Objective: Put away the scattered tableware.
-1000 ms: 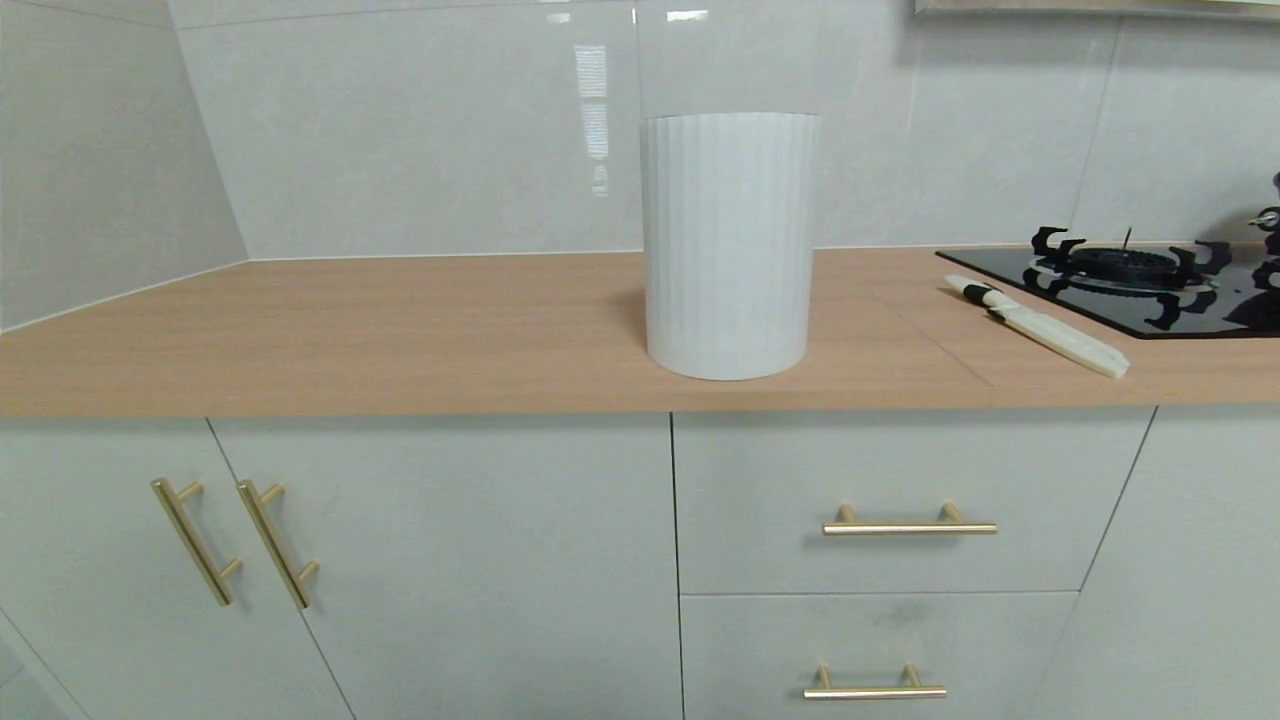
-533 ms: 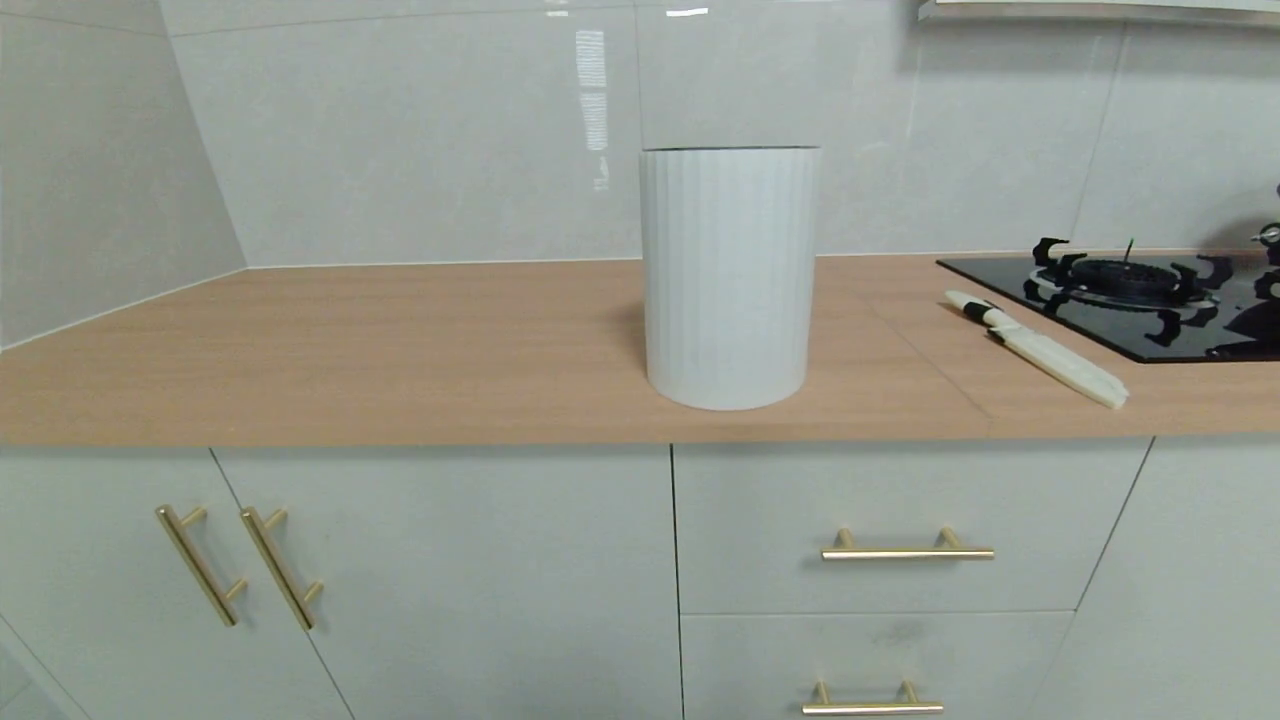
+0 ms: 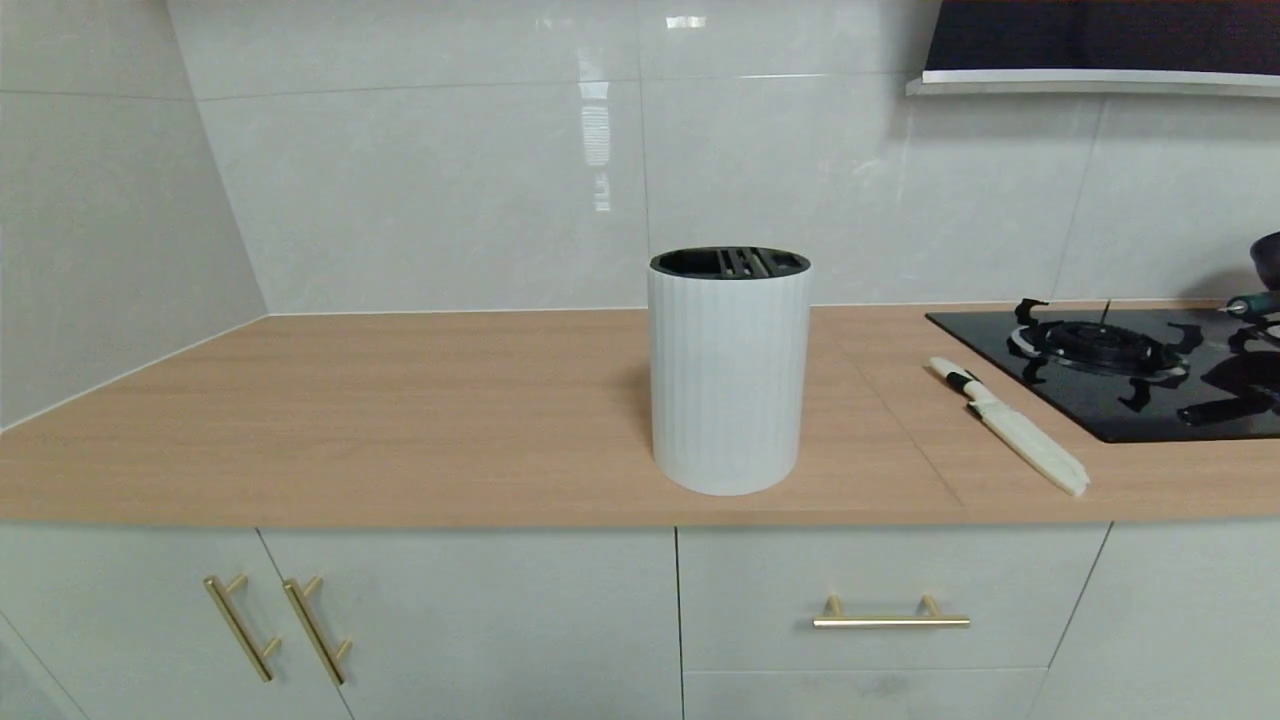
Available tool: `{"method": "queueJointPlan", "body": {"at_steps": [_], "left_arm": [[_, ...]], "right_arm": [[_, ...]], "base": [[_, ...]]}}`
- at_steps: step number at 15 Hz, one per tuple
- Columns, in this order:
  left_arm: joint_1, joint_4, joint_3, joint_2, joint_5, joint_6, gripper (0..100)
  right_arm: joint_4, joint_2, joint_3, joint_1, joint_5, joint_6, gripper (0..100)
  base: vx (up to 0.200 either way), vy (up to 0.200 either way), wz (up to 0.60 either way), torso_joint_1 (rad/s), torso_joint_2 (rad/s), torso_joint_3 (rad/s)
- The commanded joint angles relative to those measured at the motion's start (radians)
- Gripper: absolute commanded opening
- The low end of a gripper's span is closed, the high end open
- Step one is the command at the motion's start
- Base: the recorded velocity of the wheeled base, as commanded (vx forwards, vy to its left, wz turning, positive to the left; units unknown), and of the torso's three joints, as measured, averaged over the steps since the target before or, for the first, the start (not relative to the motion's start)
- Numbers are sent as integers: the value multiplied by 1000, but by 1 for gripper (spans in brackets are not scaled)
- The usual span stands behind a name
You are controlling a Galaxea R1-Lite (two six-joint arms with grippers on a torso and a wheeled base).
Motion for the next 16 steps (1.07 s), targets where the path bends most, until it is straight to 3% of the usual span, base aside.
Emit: {"method": "queueJointPlan", "body": {"at_steps": [1,16], "left_arm": [[1,0,0,0,1,0,100],[1,0,0,0,1,0,100]], "right_arm": [[-1,1,0,0,0,0,100],[-1,2,0,0,0,-2,100]], "base": [[0,0,0,193,-466,-276],[0,0,0,236,-515,-287]]}}
